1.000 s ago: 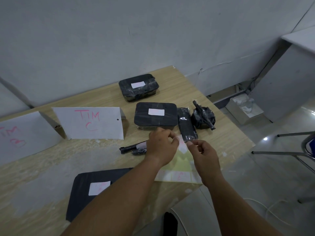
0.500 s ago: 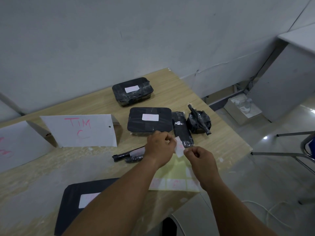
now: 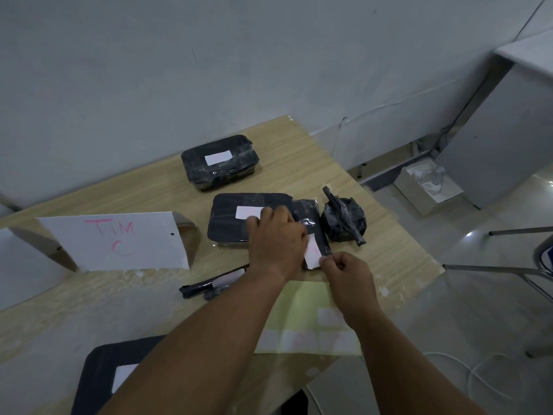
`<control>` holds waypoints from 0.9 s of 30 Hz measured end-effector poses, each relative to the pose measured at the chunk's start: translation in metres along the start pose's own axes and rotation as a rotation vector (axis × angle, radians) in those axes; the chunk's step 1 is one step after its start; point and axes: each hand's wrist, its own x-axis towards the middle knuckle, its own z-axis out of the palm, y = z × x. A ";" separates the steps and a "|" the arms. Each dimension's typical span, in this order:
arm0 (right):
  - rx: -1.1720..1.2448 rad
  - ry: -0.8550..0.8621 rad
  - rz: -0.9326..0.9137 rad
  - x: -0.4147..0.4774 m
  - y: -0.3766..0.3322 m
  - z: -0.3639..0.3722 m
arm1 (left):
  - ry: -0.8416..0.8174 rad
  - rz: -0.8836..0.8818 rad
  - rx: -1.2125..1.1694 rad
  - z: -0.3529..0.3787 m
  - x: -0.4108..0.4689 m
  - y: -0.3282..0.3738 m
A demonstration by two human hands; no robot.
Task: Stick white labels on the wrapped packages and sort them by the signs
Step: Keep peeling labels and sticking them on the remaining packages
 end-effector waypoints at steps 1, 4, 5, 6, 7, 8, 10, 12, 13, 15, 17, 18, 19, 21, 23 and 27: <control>-0.019 0.019 0.007 0.005 0.000 0.000 | -0.001 0.032 0.042 0.001 0.006 0.002; -0.108 0.080 0.014 0.017 -0.001 0.001 | -0.020 0.087 0.130 0.002 0.021 0.007; -0.138 0.091 0.015 0.020 0.000 0.002 | -0.035 0.094 0.147 0.004 0.025 0.008; -0.166 0.095 0.015 0.023 0.000 0.003 | -0.050 0.099 0.162 0.005 0.029 0.010; -0.197 0.095 0.018 0.027 0.001 0.004 | -0.063 0.103 0.176 0.007 0.032 0.011; -0.230 0.090 0.024 0.030 0.001 0.004 | -0.072 0.108 0.192 0.008 0.036 0.013; -0.283 0.077 0.043 0.037 0.001 0.006 | -0.080 0.120 0.226 0.011 0.042 0.016; -0.318 0.071 0.063 0.042 0.000 0.007 | -0.086 0.131 0.244 0.014 0.048 0.017; -0.337 0.070 0.067 0.044 -0.001 0.008 | -0.092 0.134 0.248 0.016 0.051 0.018; -0.375 0.068 0.075 0.047 -0.002 0.010 | -0.109 0.134 0.256 0.019 0.055 0.018; -0.404 0.066 0.090 0.049 -0.003 0.011 | -0.120 0.136 0.274 0.022 0.058 0.018; -0.415 0.063 0.098 0.049 -0.003 0.012 | -0.125 0.142 0.285 0.023 0.060 0.018; -0.420 0.061 0.106 0.050 -0.003 0.012 | -0.132 0.151 0.295 0.024 0.062 0.018; -0.417 0.062 0.119 0.050 -0.004 0.013 | -0.146 0.166 0.310 0.026 0.065 0.017; -0.424 0.068 0.126 0.050 -0.005 0.015 | -0.154 0.172 0.317 0.028 0.067 0.016; -0.449 0.087 0.131 0.051 -0.005 0.017 | -0.159 0.183 0.329 0.032 0.068 0.016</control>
